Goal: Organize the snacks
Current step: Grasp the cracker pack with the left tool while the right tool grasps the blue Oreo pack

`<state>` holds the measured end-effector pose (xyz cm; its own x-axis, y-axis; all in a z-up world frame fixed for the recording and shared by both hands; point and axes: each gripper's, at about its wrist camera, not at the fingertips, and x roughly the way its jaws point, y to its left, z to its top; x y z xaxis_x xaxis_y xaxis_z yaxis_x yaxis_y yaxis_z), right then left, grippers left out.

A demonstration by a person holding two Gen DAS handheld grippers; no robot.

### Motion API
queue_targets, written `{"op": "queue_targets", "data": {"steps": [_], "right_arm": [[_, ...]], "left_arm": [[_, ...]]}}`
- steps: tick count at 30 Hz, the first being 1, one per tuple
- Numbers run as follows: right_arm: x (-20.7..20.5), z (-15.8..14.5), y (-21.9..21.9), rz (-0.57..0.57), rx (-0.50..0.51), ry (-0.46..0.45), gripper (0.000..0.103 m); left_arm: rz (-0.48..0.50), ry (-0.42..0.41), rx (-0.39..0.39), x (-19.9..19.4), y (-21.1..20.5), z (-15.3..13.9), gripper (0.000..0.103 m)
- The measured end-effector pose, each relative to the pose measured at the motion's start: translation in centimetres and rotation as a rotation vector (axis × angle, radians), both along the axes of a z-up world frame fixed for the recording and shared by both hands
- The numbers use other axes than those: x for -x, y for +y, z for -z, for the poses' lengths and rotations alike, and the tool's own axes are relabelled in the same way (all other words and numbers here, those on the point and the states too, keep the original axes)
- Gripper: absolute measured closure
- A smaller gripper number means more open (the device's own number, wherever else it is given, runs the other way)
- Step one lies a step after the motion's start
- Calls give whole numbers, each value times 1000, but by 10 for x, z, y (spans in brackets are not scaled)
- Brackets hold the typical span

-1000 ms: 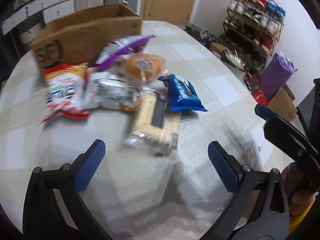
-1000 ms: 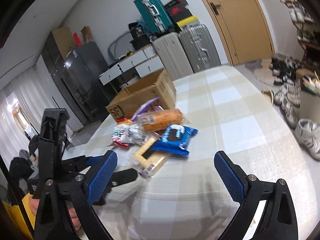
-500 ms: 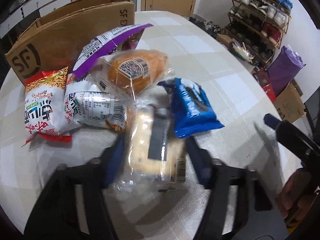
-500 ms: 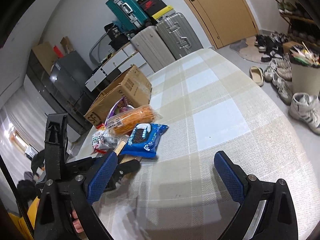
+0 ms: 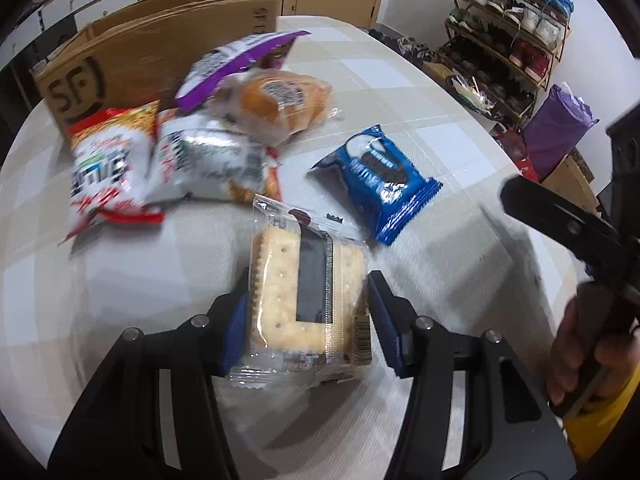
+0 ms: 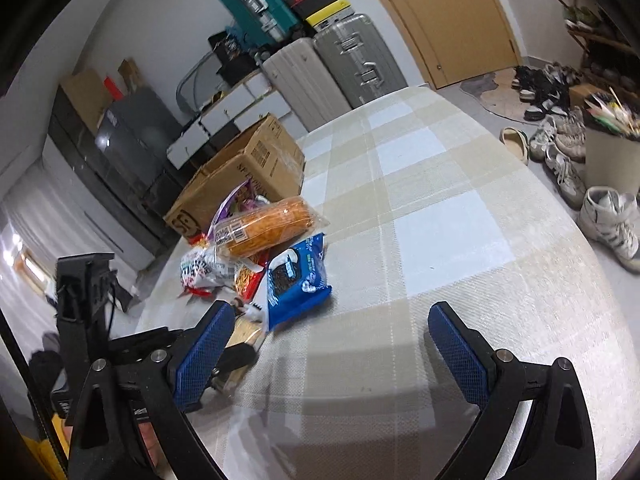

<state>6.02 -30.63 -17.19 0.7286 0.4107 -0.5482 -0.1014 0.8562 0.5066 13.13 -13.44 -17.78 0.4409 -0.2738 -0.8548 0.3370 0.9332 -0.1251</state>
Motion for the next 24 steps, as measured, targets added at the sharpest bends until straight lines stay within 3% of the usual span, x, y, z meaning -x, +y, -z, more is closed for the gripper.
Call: {"op": "queue_targets", "data": {"steps": [3, 8, 15, 17, 19, 23, 24], "right_arm": [[-13, -5, 14, -45, 70, 15, 4], [-41, -6, 32, -117, 86, 74, 4], [-76, -10, 74, -153, 341, 84, 4], [-84, -6, 83, -165, 393, 102, 9], [-89, -1, 89, -187, 411, 117, 29], [-91, 7, 98, -205, 454, 147, 35], [-89, 7, 100, -214, 462, 145, 43]], "left_arm": [[-23, -5, 17, 6, 13, -4, 51], [-74, -23, 47, 24, 43, -5, 51], [-142, -57, 60, 35, 71, -14, 51], [-155, -70, 65, 41, 83, -18, 51], [-165, -80, 69, 46, 94, -24, 51], [-186, -89, 90, 57, 123, -26, 51], [-193, -91, 94, 58, 126, -27, 51]]}}
